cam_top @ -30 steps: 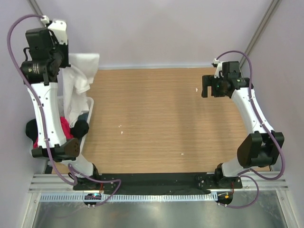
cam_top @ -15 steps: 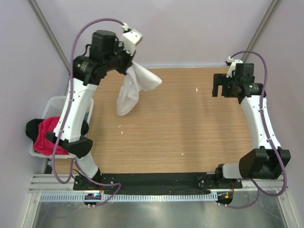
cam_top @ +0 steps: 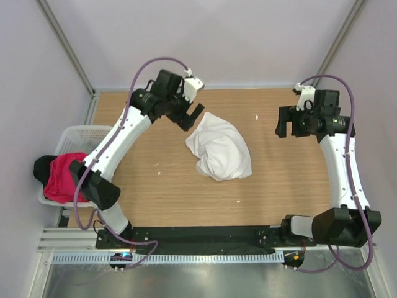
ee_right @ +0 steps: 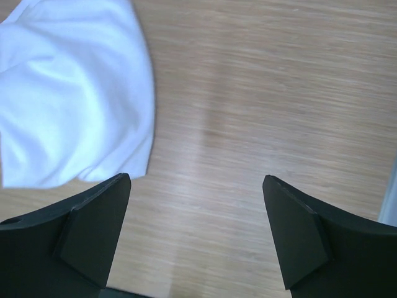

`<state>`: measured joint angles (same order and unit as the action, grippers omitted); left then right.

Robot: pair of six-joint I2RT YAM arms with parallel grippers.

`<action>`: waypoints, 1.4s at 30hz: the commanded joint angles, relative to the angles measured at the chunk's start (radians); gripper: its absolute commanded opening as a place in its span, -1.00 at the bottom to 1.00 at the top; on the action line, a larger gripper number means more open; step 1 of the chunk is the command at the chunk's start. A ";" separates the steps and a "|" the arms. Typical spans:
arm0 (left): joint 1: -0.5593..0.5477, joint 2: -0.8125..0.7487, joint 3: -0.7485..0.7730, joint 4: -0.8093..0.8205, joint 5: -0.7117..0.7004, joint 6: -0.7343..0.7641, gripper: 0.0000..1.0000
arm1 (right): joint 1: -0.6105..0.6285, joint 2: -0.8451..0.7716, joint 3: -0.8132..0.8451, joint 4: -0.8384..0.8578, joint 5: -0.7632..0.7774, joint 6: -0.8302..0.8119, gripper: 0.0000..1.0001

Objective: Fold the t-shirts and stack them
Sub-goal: Move the tshirt to the center of the board

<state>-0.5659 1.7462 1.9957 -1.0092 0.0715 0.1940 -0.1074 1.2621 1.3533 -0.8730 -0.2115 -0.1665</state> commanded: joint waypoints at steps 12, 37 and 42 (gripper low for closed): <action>0.195 -0.113 -0.436 0.221 0.087 -0.189 0.79 | 0.214 0.508 0.392 -0.075 -0.001 -0.154 0.73; 0.340 -0.023 -0.624 0.308 0.117 -0.314 0.26 | 0.874 0.948 0.763 -0.104 0.192 -0.260 0.43; 0.345 -0.063 -0.660 0.311 0.028 -0.326 0.24 | 0.873 1.025 0.797 -0.089 0.173 -0.228 0.42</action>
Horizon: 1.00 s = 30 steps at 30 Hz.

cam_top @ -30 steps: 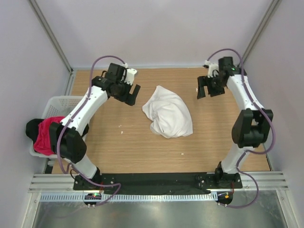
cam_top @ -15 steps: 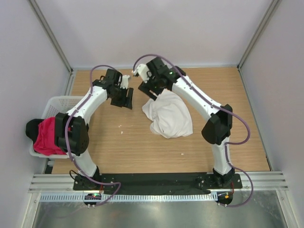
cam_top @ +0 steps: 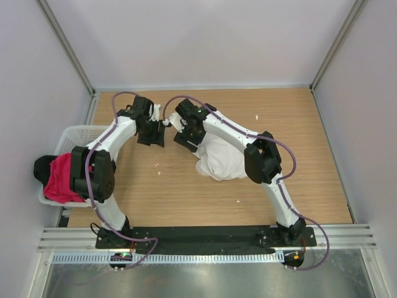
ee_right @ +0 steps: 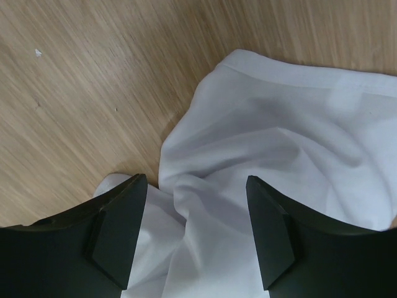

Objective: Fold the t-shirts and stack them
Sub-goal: Move the tshirt to the center of the board, then flatten the tshirt out

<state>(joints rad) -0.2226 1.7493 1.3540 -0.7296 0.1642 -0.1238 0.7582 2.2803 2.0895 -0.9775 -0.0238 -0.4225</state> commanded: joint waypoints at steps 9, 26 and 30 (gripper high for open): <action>0.003 -0.114 -0.076 0.068 -0.098 -0.039 0.21 | 0.009 0.057 0.096 0.016 -0.073 0.050 0.41; 0.005 -0.137 -0.090 0.056 -0.141 -0.046 0.21 | 0.009 0.163 0.145 0.046 -0.027 0.060 -0.25; 0.006 -0.126 -0.078 0.053 -0.141 -0.046 0.22 | 0.010 0.153 0.138 0.066 0.068 0.051 -0.84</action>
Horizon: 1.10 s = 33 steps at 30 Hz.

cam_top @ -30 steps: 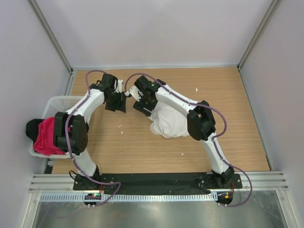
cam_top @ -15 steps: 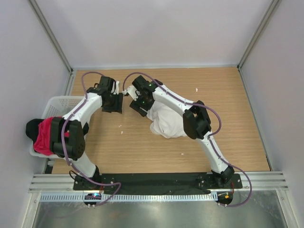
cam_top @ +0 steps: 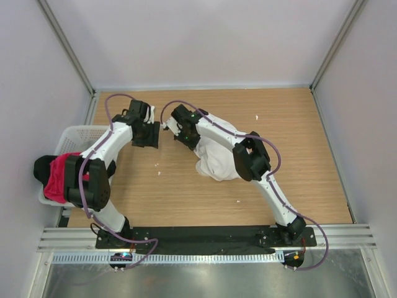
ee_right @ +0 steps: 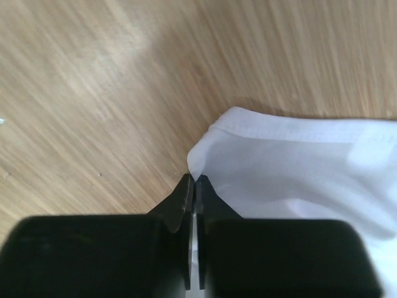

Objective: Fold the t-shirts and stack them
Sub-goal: Flatten the tshirt out

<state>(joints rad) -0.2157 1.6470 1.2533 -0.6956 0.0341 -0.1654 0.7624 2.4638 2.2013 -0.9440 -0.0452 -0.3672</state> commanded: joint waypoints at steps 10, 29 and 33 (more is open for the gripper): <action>-0.002 0.013 0.066 0.039 -0.007 -0.005 0.23 | -0.046 -0.392 -0.103 0.062 0.229 -0.055 -0.97; -0.016 0.350 0.454 -0.011 0.355 -0.014 0.15 | -0.150 -0.896 -0.317 0.074 0.373 -0.076 -0.97; -0.043 0.483 0.552 -0.082 0.429 0.003 0.08 | -0.250 -0.953 -0.439 0.092 0.358 -0.069 -0.97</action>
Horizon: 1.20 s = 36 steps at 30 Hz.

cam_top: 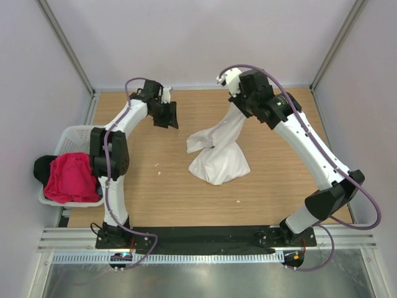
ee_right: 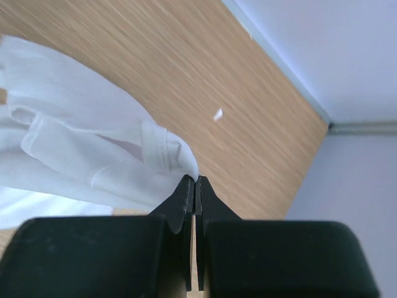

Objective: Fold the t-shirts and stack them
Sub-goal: Flatten the tshirt out

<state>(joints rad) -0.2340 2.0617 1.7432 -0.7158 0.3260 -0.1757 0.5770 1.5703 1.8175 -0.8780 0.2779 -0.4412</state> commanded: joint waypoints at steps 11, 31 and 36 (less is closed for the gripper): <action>-0.096 0.129 0.038 -0.082 0.314 0.013 0.00 | -0.131 -0.090 -0.181 0.040 0.020 0.021 -0.97; -0.114 0.254 0.104 -0.067 0.306 -0.021 -0.20 | -0.164 -0.062 -0.185 0.048 0.009 0.027 -0.97; -0.128 0.288 0.167 -0.077 0.300 -0.005 -0.60 | -0.169 -0.059 -0.184 0.050 0.010 0.029 -0.98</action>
<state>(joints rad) -0.3485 2.3325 1.8568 -0.7876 0.6106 -0.1841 0.4164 1.5265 1.6264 -0.8677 0.2852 -0.4198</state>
